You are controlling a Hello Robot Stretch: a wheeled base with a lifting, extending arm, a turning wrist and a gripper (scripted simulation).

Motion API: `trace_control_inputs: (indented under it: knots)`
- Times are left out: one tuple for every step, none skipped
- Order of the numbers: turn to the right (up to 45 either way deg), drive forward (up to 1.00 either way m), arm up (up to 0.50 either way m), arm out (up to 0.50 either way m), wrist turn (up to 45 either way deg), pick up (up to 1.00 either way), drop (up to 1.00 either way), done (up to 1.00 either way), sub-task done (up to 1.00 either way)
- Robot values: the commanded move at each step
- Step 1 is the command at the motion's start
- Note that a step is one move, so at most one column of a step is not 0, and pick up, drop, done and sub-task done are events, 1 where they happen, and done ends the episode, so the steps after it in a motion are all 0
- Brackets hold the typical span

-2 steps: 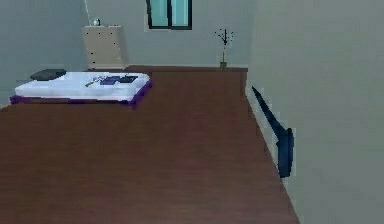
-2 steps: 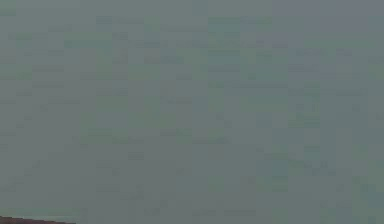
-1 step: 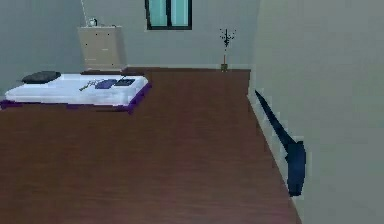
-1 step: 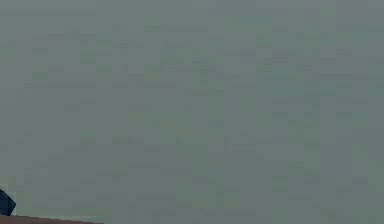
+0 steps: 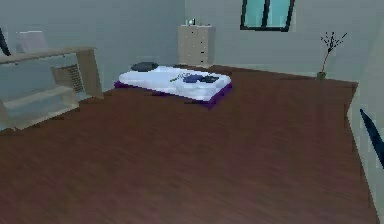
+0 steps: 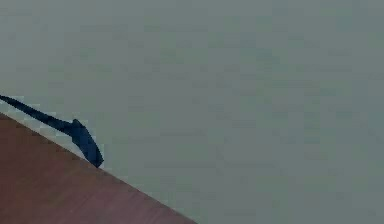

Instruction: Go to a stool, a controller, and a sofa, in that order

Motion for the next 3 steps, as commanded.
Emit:
trace_control_inputs:
  knots:
    - [0.0,1.00,0.00,0.00,0.0,0.00,0.00,0.00,0.00]
    - [0.0,1.00,0.00,0.00,0.0,0.00,0.00,0.00,0.00]
    - [-3.0,0.00,0.00,0.00,0.0,0.00,0.00,0.00,0.00]
